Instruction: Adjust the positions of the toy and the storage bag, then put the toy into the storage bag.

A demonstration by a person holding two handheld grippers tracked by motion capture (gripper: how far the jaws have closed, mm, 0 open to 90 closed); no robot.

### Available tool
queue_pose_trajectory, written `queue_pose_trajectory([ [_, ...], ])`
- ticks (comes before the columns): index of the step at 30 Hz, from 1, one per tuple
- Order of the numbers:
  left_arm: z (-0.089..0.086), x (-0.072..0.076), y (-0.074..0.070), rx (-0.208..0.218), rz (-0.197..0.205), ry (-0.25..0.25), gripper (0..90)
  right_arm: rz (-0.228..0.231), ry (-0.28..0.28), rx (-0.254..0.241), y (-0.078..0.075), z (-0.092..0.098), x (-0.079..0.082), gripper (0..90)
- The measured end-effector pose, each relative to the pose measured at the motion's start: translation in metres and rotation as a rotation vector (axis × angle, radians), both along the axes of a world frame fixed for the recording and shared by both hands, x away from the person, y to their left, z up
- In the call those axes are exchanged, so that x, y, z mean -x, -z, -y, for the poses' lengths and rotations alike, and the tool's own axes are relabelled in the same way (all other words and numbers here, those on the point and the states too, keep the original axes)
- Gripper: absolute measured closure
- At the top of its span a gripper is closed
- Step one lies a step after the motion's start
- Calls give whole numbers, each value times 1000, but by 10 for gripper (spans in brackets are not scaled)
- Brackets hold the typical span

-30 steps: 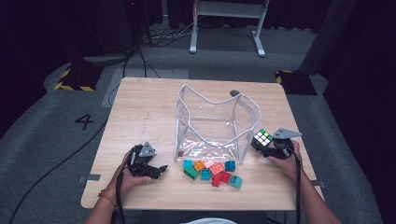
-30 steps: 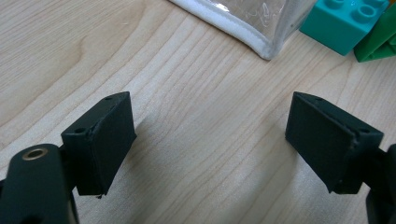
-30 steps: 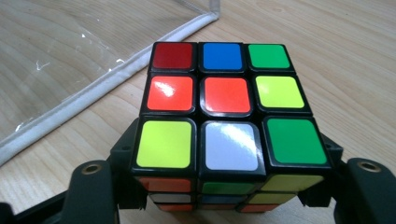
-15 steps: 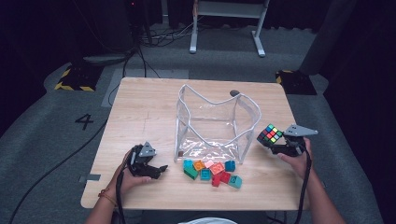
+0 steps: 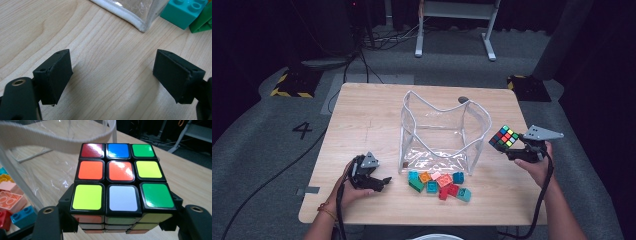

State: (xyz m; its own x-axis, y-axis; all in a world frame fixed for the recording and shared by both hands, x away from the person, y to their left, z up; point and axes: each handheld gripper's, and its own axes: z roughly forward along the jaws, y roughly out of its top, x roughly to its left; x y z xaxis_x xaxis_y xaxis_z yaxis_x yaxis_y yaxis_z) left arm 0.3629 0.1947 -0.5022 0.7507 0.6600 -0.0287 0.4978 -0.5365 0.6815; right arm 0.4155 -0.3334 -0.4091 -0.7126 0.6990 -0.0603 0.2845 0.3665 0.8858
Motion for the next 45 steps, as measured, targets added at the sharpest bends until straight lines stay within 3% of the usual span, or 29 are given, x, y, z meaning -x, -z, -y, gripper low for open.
queue_pose_trajectory([
  [10,0,0,0,-2,3,1,159,52,-35,3,-50,-4,-3,344],
  [11,0,0,0,-2,3,1,159,62,-41,8,-61,-7,-5,344],
  [18,0,0,0,-2,3,1,159,91,-57,10,-84,-15,-10,343],
  [32,0,0,0,-2,3,0,158,94,-131,2,-118,-37,-16,344],
  [42,0,0,0,-1,4,1,158,79,-187,9,-128,-57,-24,344],
  [45,0,1,0,4,-2,-5,159,76,-219,32,-129,-67,-26,343],
])
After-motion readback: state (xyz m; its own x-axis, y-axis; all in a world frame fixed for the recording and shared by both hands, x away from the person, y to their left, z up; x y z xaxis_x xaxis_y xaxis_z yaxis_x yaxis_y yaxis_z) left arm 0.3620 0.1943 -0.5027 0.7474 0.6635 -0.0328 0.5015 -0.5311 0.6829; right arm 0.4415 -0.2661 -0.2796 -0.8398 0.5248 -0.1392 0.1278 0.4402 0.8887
